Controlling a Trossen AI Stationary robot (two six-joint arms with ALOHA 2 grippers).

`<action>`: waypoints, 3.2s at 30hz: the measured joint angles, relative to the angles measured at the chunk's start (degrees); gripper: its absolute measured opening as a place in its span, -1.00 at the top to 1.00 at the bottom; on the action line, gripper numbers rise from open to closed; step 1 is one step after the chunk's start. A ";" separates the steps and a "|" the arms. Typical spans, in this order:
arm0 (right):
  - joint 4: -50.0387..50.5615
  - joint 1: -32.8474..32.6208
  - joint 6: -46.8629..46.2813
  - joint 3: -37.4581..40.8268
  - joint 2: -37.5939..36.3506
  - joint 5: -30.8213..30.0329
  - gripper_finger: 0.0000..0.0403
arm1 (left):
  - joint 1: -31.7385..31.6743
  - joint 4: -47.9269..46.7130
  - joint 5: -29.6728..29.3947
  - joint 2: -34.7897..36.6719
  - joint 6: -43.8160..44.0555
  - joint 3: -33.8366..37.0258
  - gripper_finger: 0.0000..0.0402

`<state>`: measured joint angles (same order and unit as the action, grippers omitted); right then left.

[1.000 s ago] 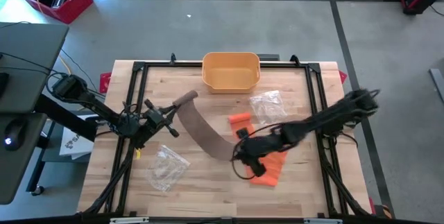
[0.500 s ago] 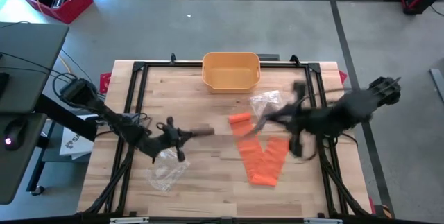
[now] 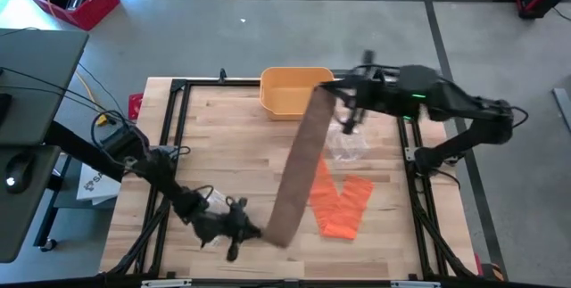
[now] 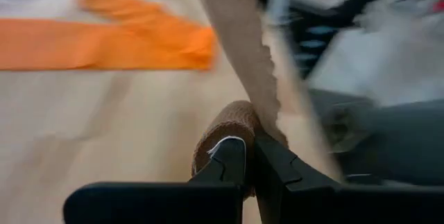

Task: Roll bandage
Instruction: Roll the brown bandage

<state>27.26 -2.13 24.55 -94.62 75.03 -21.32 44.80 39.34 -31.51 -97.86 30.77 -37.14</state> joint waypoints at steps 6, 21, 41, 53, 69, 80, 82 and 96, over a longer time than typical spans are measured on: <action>-2.46 7.61 -9.83 11.73 3.68 12.71 1.00 | 8.90 10.64 -7.39 0.21 1.97 -2.07 0.99; -39.14 -8.82 -26.20 31.84 33.05 25.94 0.98 | 22.21 20.94 -37.20 0.21 -35.88 -14.74 0.99; -5.43 -28.16 -43.54 31.70 22.77 14.79 0.12 | 15.98 32.54 -20.97 0.28 -78.93 -27.57 0.97; -8.02 -38.16 -48.54 31.73 22.79 12.35 0.33 | 3.70 34.36 -38.43 8.33 -85.40 -17.54 0.98; -25.69 -31.12 -30.65 31.73 31.24 14.54 0.34 | -8.56 33.52 -40.30 21.30 -61.83 16.80 0.99; -42.17 -24.83 -23.13 31.73 43.52 20.59 0.34 | -9.49 32.98 -41.53 21.33 -51.32 22.49 0.97; -43.50 -24.21 -23.95 31.71 45.14 20.31 0.35 | -9.05 30.99 -41.53 21.33 -49.23 22.53 0.96; -37.76 -26.17 -26.09 32.01 36.03 14.60 0.99 | -4.87 11.66 -41.02 21.31 -27.35 22.53 0.98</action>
<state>-10.50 -28.30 -1.54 -62.61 111.06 -6.72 39.92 51.00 -72.53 -76.55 3.42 -14.61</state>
